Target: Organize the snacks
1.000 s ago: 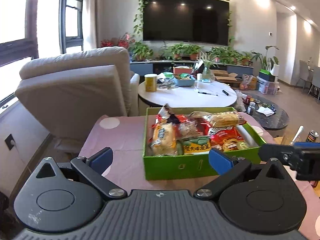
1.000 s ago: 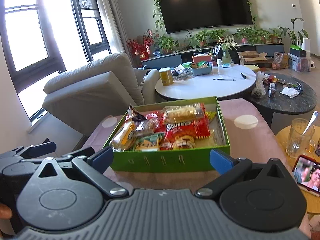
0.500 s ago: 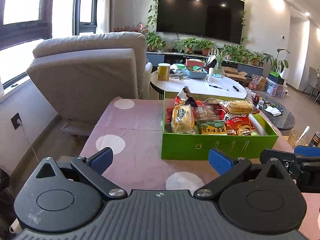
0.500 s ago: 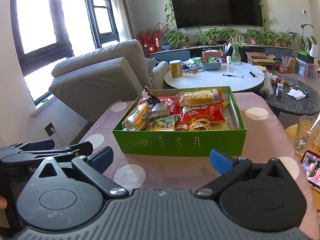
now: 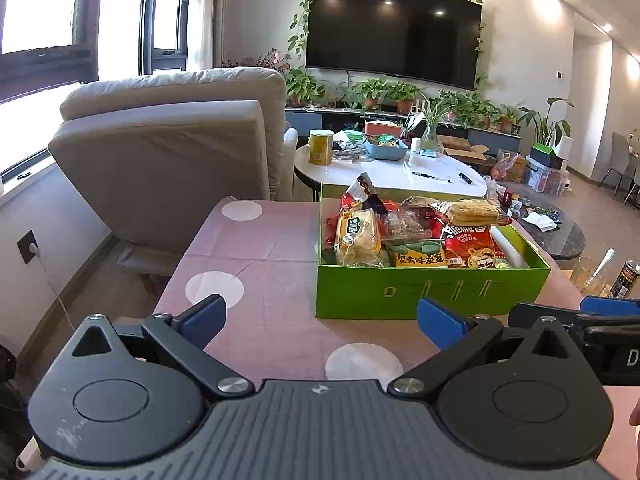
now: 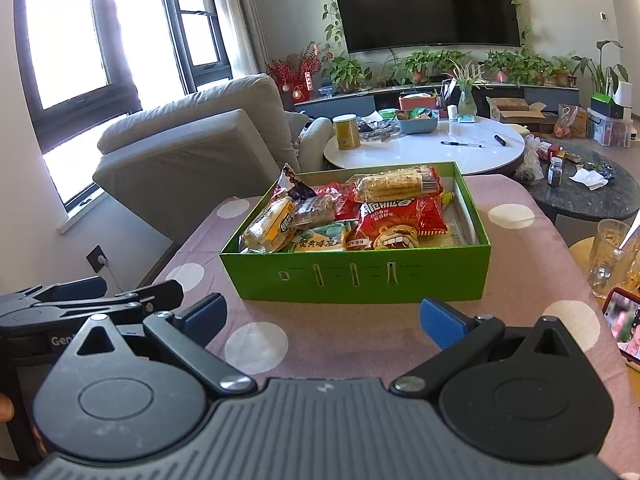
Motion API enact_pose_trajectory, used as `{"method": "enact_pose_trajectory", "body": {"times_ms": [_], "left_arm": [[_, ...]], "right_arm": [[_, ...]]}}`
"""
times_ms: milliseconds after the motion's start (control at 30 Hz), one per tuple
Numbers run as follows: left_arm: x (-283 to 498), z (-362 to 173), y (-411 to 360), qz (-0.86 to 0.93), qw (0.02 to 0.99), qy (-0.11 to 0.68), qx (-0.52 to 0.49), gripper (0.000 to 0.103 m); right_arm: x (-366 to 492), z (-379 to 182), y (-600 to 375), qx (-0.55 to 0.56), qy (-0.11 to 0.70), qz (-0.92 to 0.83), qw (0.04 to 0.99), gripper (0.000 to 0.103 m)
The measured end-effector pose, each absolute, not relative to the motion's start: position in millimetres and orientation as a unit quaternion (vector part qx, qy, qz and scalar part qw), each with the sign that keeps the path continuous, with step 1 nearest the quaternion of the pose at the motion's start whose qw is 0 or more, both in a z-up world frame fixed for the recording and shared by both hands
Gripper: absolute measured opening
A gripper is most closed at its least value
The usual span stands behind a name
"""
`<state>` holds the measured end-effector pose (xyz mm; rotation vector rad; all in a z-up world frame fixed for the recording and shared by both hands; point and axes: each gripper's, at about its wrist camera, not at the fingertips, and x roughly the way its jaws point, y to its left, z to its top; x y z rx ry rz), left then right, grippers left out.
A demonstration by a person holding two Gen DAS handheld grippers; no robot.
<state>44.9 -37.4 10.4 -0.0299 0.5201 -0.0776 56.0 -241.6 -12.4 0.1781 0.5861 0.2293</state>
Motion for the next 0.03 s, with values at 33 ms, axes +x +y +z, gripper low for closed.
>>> {"method": "enact_pose_trajectory", "body": {"times_ms": [33], "left_arm": [[45.2,10.4,-37.7,-0.038,0.966,0.257,-0.014,0.103]], "right_arm": [[56.0,-12.0,-241.4,0.087,0.288,0.112,0.947,0.102]]}}
